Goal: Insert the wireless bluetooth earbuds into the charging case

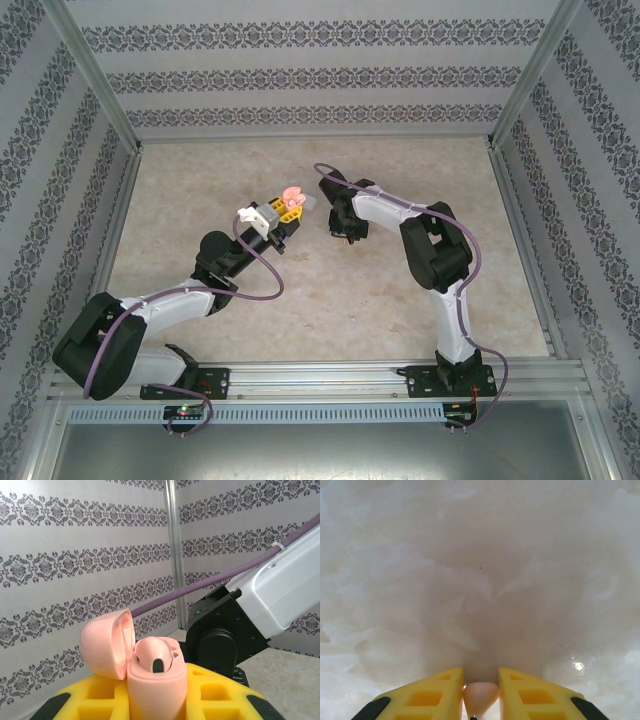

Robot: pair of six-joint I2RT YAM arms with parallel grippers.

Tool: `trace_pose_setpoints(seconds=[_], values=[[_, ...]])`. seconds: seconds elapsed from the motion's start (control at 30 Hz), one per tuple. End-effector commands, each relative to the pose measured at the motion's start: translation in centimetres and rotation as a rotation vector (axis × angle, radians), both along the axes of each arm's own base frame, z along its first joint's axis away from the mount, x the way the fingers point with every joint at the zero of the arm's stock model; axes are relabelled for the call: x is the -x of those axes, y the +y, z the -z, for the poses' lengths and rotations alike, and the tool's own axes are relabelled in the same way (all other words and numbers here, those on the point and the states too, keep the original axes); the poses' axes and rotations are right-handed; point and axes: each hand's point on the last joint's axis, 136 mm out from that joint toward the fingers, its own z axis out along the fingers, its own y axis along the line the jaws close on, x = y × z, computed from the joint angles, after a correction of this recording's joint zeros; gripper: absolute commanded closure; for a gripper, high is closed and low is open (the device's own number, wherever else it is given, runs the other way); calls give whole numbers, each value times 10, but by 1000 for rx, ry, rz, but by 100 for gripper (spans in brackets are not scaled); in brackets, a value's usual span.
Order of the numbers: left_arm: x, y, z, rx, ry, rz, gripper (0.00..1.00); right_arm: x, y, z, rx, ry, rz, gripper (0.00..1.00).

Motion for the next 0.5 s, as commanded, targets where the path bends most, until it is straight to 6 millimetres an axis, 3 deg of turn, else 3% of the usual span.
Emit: trace_pose_setpoints(seconds=[0.0,0.27,0.47], values=[[3,6,-13,35,-40,-1,100,2,4,-7,-8,-19,0,77],[4,6,-15,36,-42,0,100,-1,0,-29,-23,-84,10,78],[4,5,-16,30,-45,7,100,-2,-2,-58,-45,-157,10,78]])
